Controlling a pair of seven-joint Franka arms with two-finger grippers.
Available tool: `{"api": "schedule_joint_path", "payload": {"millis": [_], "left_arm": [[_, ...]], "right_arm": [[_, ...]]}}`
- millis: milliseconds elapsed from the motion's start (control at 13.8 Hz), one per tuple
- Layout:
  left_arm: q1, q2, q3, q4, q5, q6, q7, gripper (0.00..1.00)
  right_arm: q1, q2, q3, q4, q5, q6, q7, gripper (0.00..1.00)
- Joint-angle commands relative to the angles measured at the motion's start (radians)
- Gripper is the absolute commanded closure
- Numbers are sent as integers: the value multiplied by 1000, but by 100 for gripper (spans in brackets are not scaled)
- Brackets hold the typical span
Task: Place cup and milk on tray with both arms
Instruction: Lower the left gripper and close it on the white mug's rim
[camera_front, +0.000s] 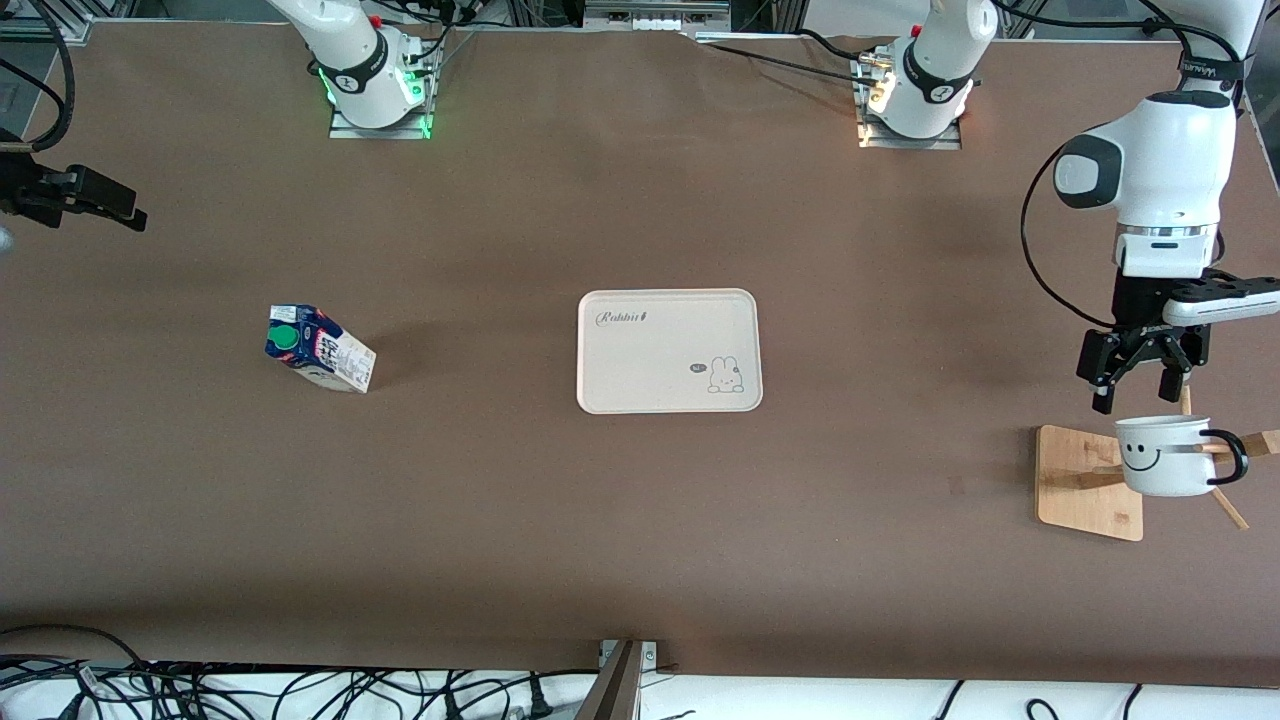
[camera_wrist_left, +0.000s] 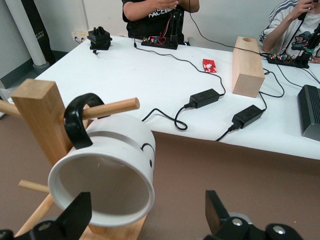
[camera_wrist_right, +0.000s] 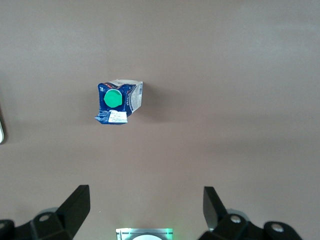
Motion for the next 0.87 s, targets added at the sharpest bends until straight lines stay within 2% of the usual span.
{"api": "schedule_joint_path", "payload": {"millis": [0,218,799], "left_arm": [[10,25,2,42,38,18,18,0],[21,57,2,53,37,59,18,0],[33,87,1,62,26,61,15,0]], "right_arm": [[-3,0,3,20,18,-20,8,0],[-3,0,3,20,18,-20,8,0],[-3,0,3,20,18,-20,8,0]]}}
